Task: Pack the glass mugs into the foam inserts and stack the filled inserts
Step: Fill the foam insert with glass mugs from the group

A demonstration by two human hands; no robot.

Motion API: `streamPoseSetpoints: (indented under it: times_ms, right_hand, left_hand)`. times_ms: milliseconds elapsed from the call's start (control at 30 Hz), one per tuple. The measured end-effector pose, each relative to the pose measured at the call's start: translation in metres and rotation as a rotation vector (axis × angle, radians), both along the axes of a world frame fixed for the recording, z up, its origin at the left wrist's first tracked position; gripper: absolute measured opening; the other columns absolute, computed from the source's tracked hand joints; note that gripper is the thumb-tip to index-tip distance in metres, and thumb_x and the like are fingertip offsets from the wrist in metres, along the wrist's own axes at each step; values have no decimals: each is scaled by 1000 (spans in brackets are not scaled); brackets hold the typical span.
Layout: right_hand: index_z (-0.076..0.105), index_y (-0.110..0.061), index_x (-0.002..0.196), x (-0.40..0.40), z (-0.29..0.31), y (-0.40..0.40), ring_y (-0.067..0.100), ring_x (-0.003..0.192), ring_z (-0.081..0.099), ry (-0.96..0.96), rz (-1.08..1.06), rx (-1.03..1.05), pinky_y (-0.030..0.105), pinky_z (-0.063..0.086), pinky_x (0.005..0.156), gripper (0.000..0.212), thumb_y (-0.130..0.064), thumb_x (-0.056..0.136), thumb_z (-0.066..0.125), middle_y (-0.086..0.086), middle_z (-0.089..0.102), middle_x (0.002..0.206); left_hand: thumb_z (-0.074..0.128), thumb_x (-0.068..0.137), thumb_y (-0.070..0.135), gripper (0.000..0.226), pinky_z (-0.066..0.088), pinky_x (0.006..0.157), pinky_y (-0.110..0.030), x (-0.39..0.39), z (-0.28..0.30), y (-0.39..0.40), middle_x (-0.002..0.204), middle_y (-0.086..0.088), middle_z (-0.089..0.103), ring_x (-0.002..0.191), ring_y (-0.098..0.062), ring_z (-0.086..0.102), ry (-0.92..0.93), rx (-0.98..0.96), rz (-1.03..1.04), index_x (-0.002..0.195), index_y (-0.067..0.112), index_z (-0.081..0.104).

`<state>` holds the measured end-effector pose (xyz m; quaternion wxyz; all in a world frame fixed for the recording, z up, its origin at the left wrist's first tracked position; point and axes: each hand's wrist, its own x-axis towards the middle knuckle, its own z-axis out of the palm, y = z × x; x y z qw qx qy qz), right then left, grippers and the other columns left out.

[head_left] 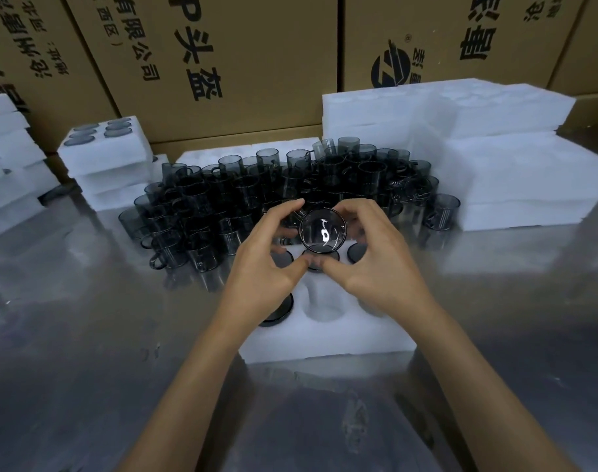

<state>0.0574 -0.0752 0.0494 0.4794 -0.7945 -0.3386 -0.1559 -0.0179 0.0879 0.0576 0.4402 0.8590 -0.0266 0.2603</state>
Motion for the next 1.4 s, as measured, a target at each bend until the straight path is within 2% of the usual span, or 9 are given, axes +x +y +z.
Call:
streamPoseSetpoints:
  times_ms: [200,367,600,700,767,867,967,1233,1400]
  right_hand:
    - [63,-41,109,4,6,-9,9,76,56,221,41,39,14,45,66,54,-50,62,86,-11,58,95]
    - [62,-39,99,7,4,-12,1,65,56,367,48,-24,27,51,65,57,-71,54,75,-2,64,81]
    - [60,-36,104,4,7,-15,18,82,58,446,280,-93,36,52,82,55,-53,59,86,0,66,100]
    - [59,-33,105,1,10,-18,17,87,58,465,361,-137,32,50,83,57,-50,59,87,5,63,102]
    - [53,-33,109,-1,12,-20,22,96,58,469,392,-213,42,49,92,61,-47,60,88,6,62,105]
    - [48,-35,112,-4,14,-22,20,101,57,449,405,-292,47,48,97,66,-46,62,88,-1,61,105]
    - [48,-35,111,-5,16,-24,12,100,57,451,429,-326,40,48,94,65,-45,62,88,-11,60,102]
    - [48,-33,104,-6,12,-23,3,100,49,420,393,-409,25,43,88,60,-44,62,91,-25,51,97]
    - [68,-37,93,1,14,-29,2,123,38,369,291,-293,29,32,105,37,-69,74,67,-24,56,113]
  left_hand:
    - [70,83,45,52,52,97,-34,-1,2,9,124,22,60,111,4,60,181,28,-86,132,44,53]
    - [64,79,55,56,45,93,-25,-3,4,17,107,22,70,110,4,62,289,19,-163,132,41,53]
    - [83,79,22,56,48,97,-31,-5,7,25,102,8,71,101,-3,65,330,-9,-183,127,38,60]
    - [82,80,31,44,52,97,-29,-11,13,33,108,2,72,102,-9,67,386,-65,-279,120,39,67]
    - [76,82,41,35,52,93,-22,-14,18,36,109,3,74,104,-10,68,385,-134,-330,116,38,72]
    - [70,84,39,30,53,86,-18,-15,18,37,105,-2,76,102,-18,71,340,-227,-324,110,27,77]
    - [75,79,40,29,55,89,-23,-13,15,37,101,-7,77,100,-22,72,335,-248,-321,102,23,80]
    - [81,69,40,36,52,92,-30,-9,10,36,95,0,75,95,-13,69,410,-169,-302,104,35,74]
    - [79,62,60,63,37,98,-20,-7,12,41,129,19,57,119,9,50,410,-18,-157,121,51,60]
